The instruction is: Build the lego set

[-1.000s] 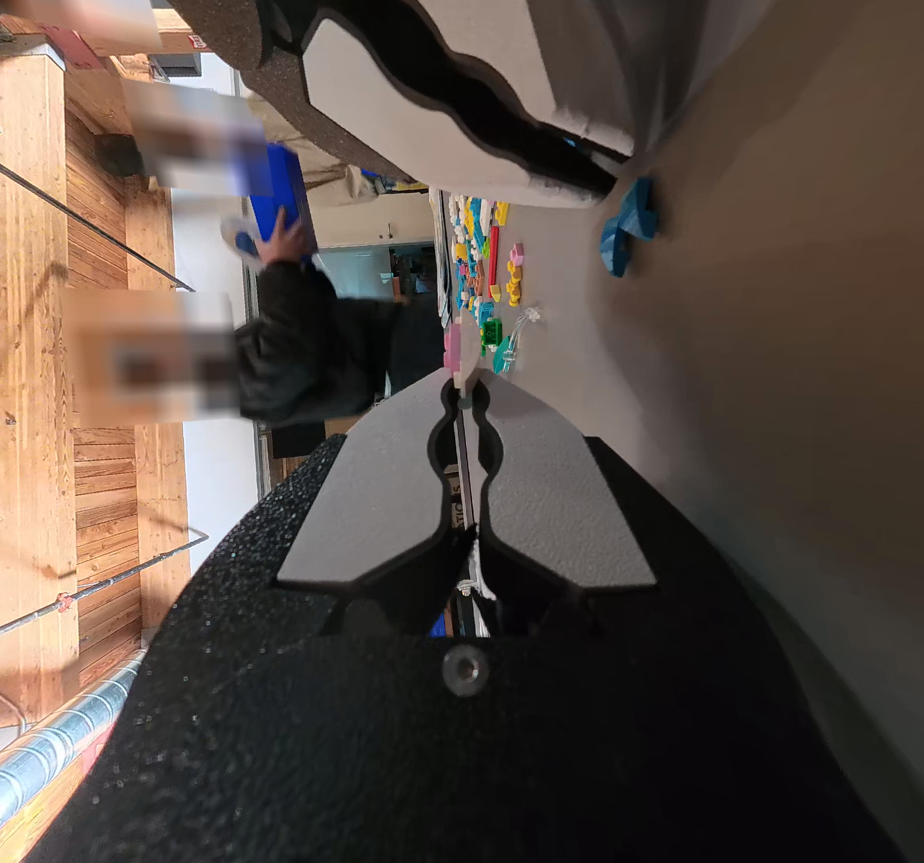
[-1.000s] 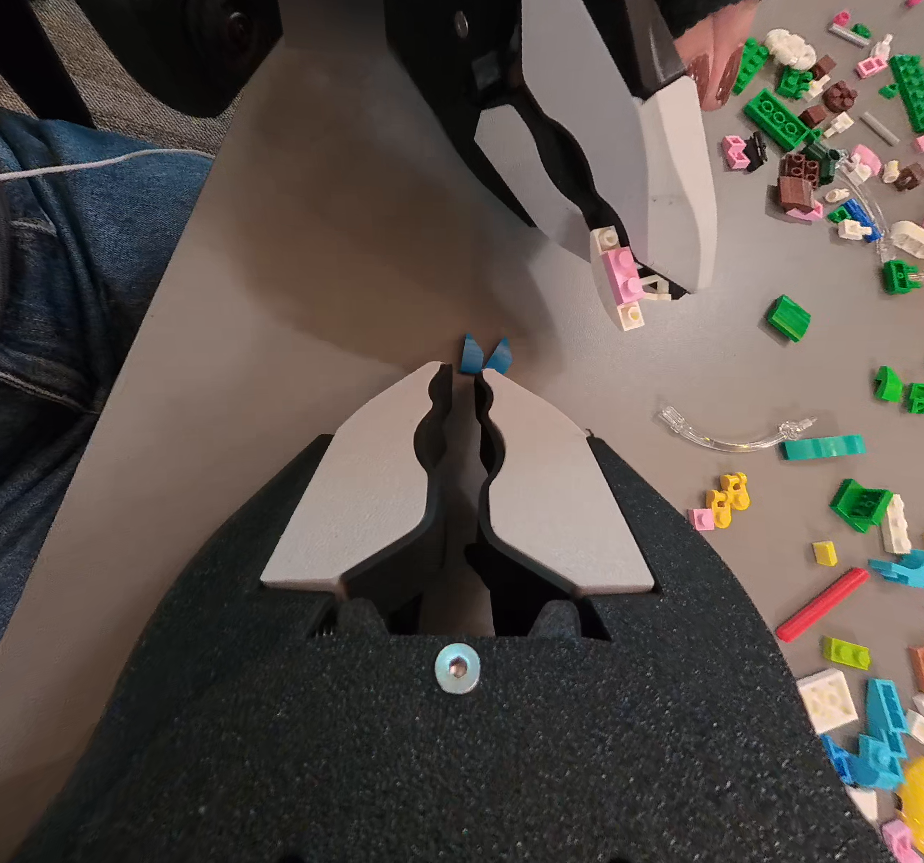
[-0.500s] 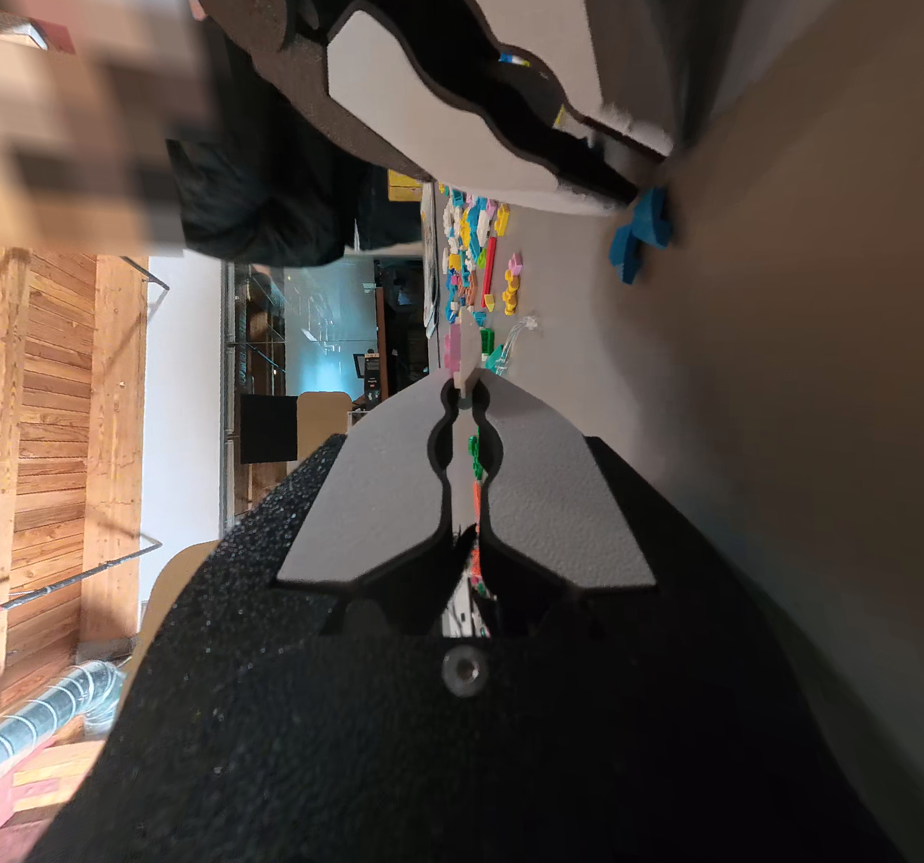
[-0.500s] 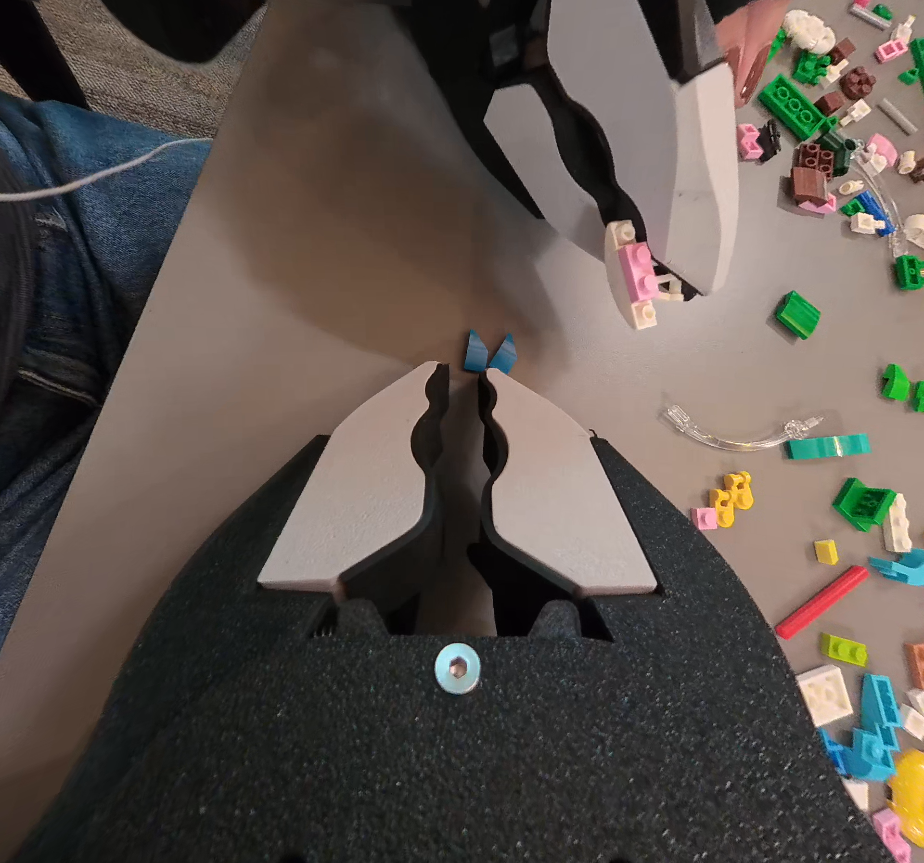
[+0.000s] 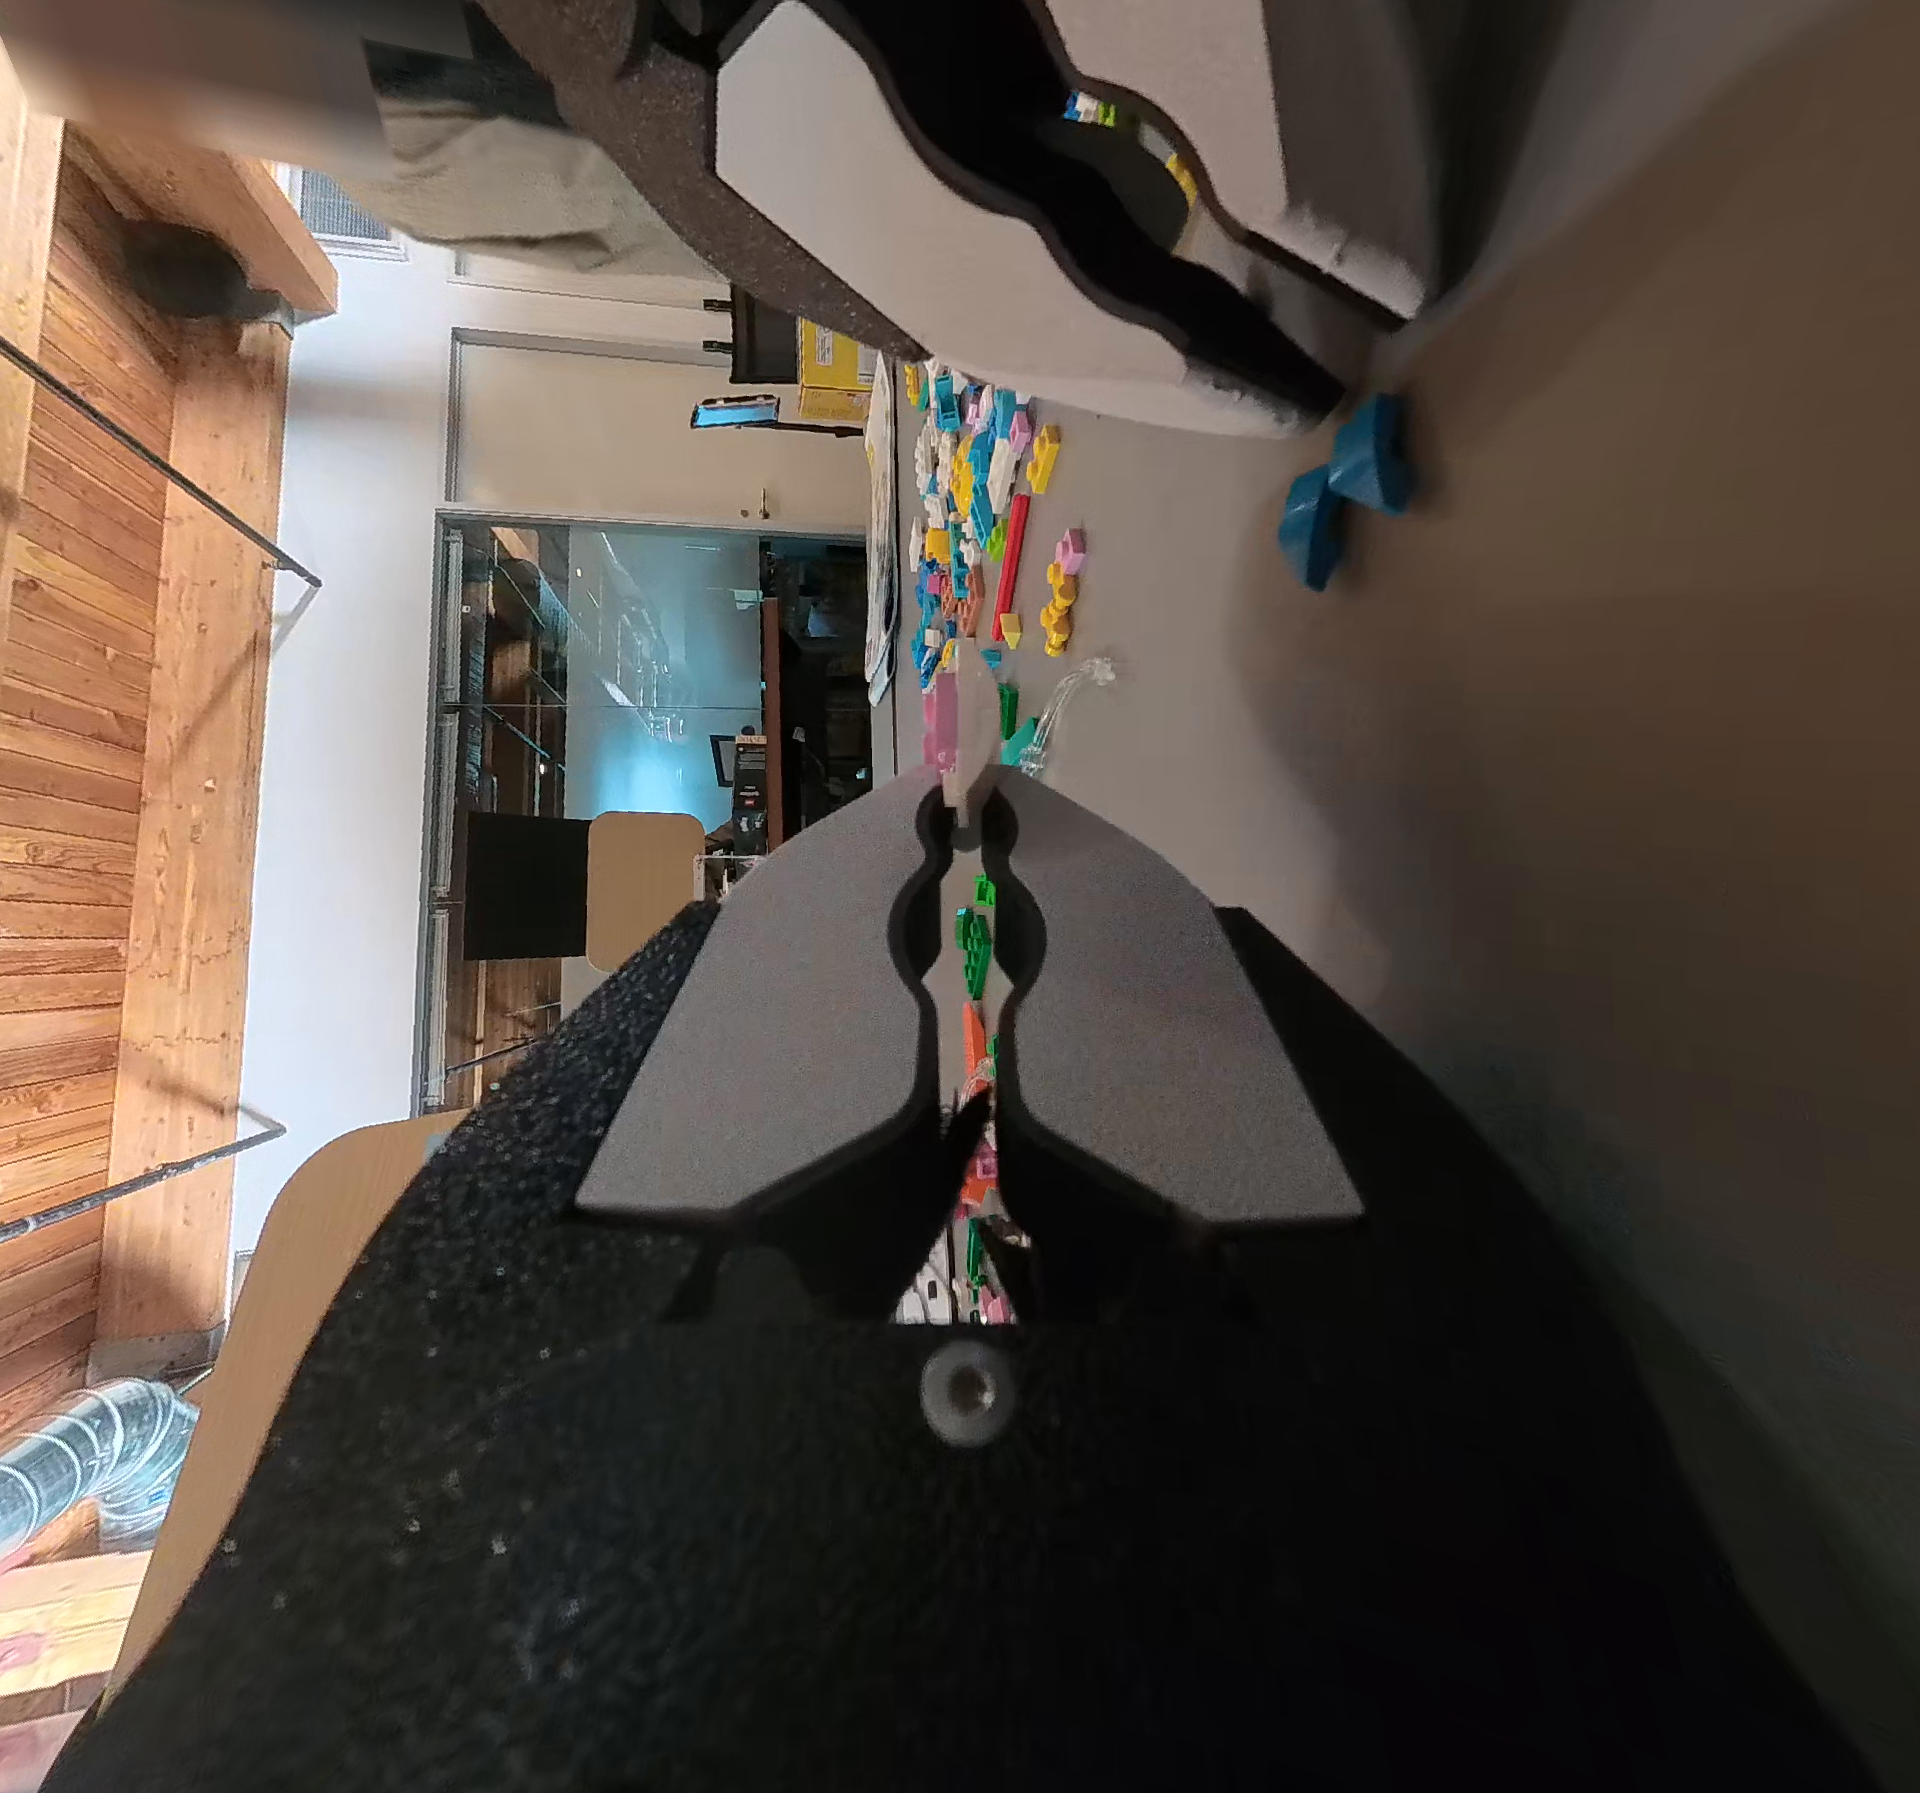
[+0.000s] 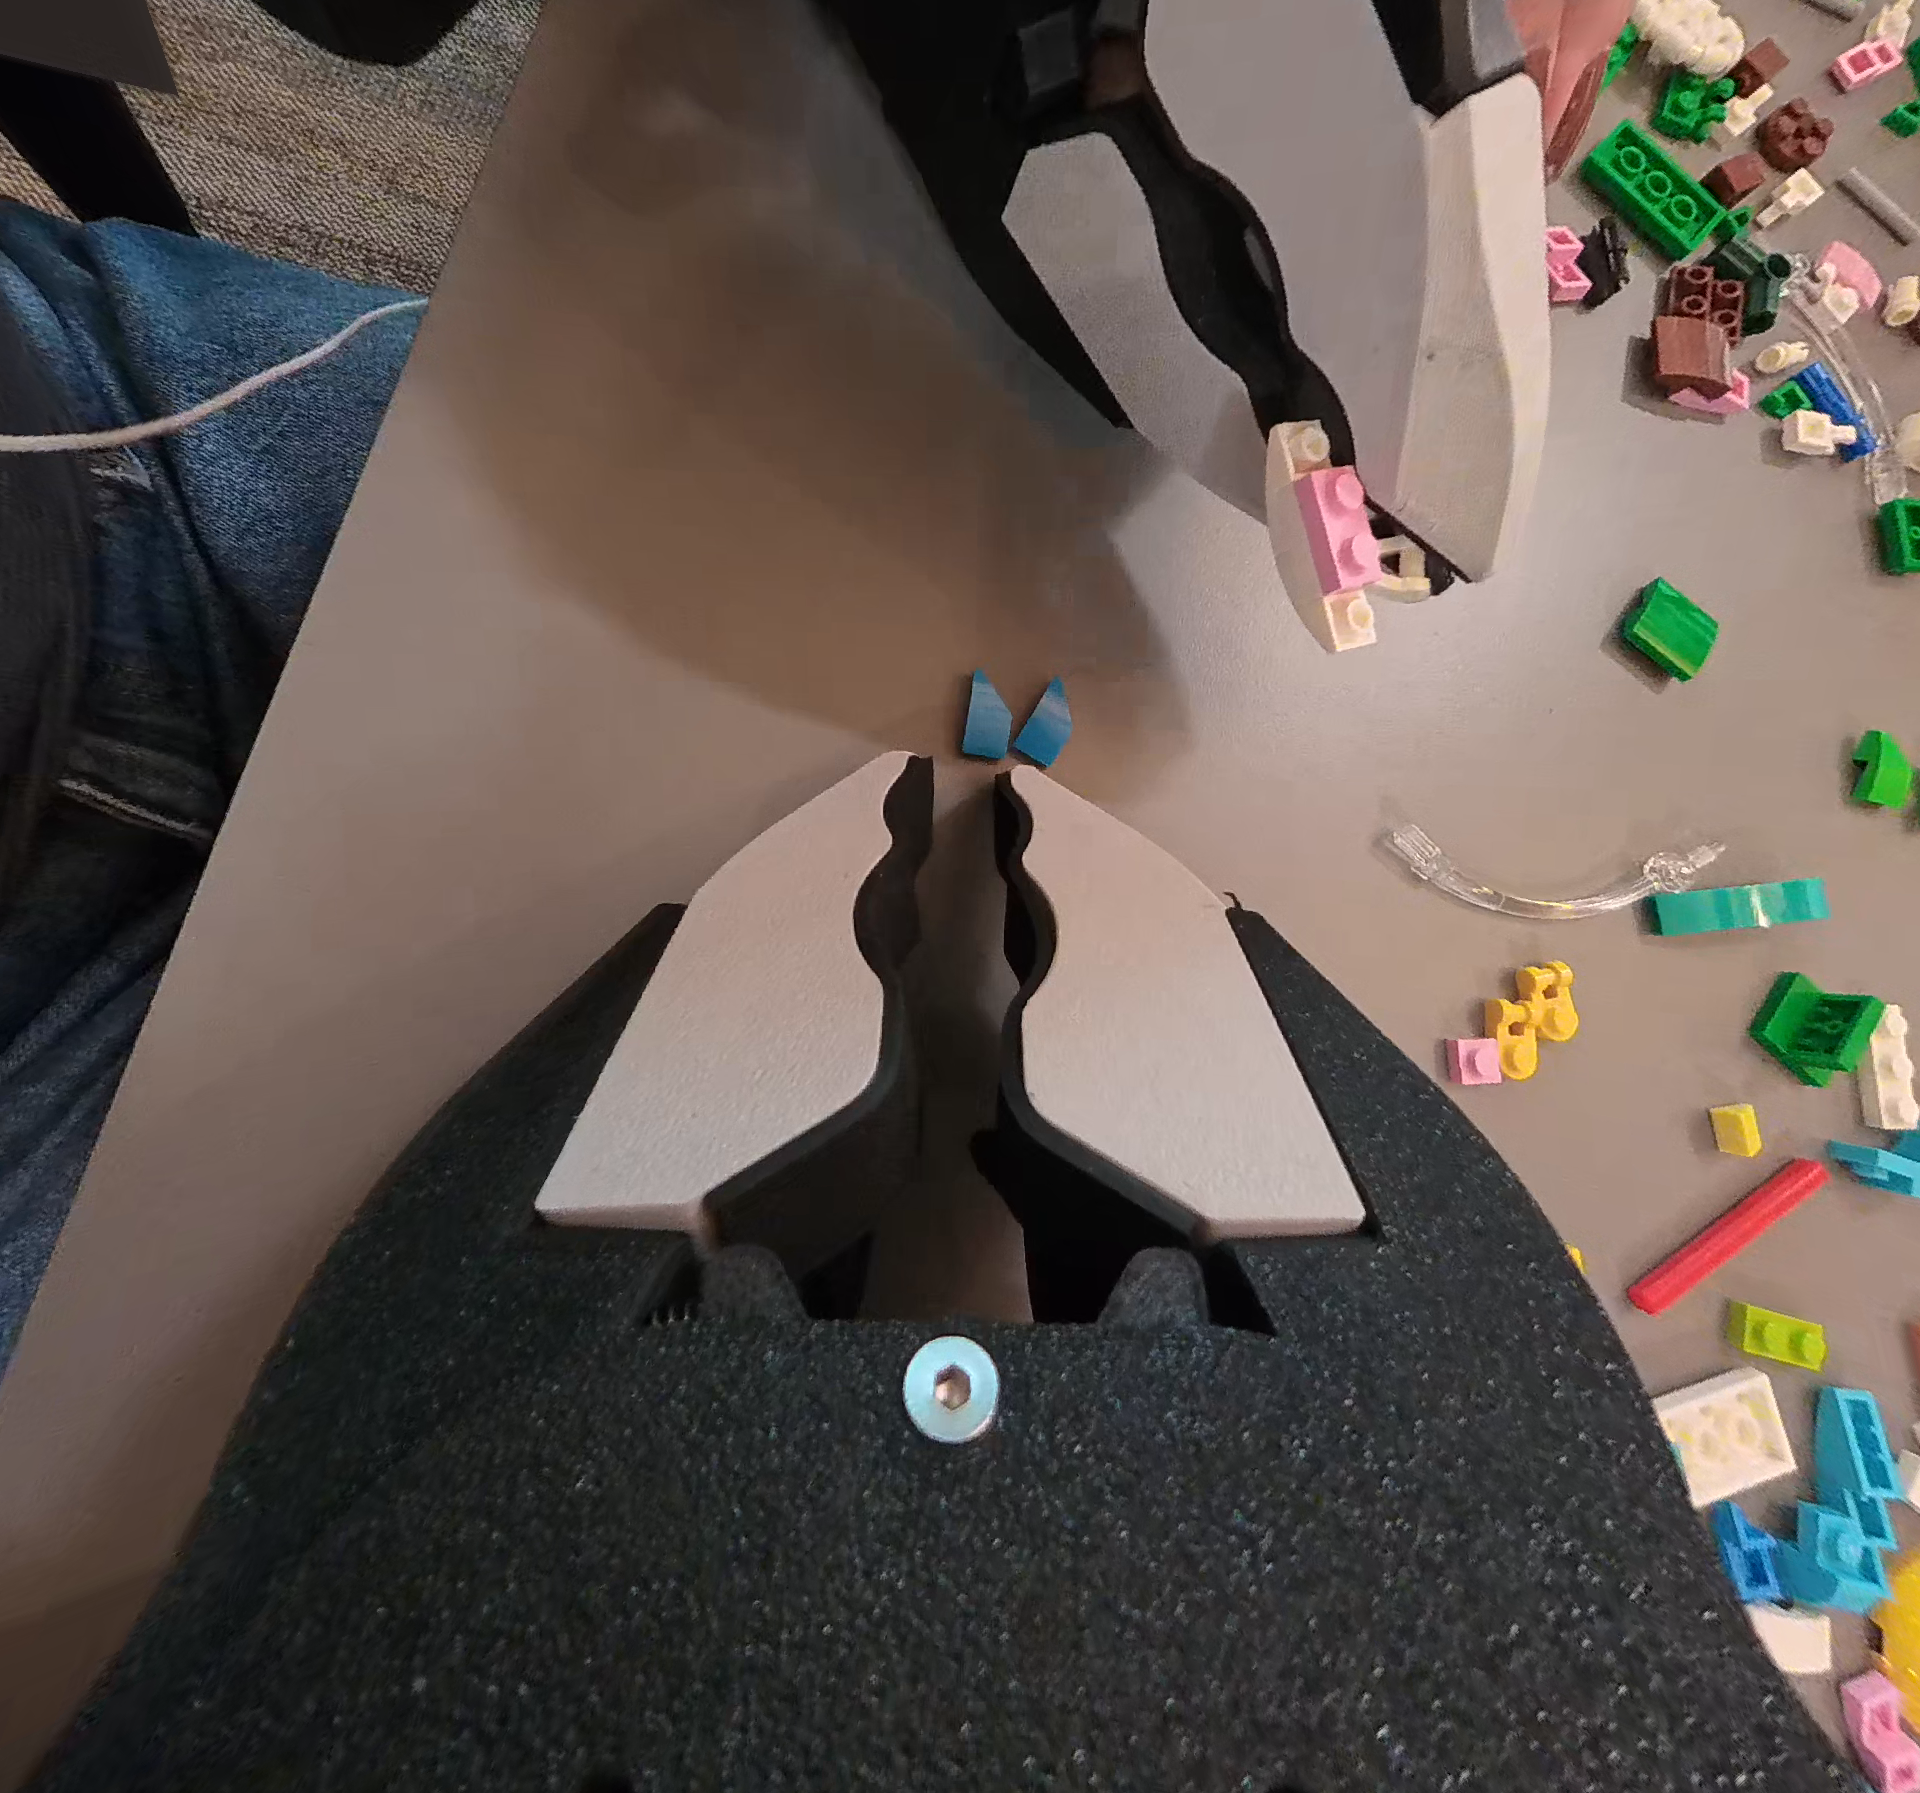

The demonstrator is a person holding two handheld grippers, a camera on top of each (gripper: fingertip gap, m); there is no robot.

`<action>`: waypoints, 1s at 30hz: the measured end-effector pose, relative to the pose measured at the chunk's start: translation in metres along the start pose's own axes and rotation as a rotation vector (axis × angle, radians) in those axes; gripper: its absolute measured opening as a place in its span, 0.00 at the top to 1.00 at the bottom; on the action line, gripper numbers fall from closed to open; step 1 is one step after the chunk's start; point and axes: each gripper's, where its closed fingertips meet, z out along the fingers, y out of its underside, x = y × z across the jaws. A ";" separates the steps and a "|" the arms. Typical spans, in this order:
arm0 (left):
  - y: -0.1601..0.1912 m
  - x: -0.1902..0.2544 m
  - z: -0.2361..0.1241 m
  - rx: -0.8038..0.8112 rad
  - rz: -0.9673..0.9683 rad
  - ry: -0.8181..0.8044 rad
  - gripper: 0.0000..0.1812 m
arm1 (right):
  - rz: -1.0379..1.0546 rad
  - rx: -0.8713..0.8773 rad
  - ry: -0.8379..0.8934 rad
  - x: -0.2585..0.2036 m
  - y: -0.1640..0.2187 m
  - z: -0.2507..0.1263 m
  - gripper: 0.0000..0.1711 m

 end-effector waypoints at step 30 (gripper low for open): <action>0.000 0.002 0.000 0.004 -0.016 0.014 0.98 | 0.012 -0.002 0.003 0.001 0.000 0.000 0.94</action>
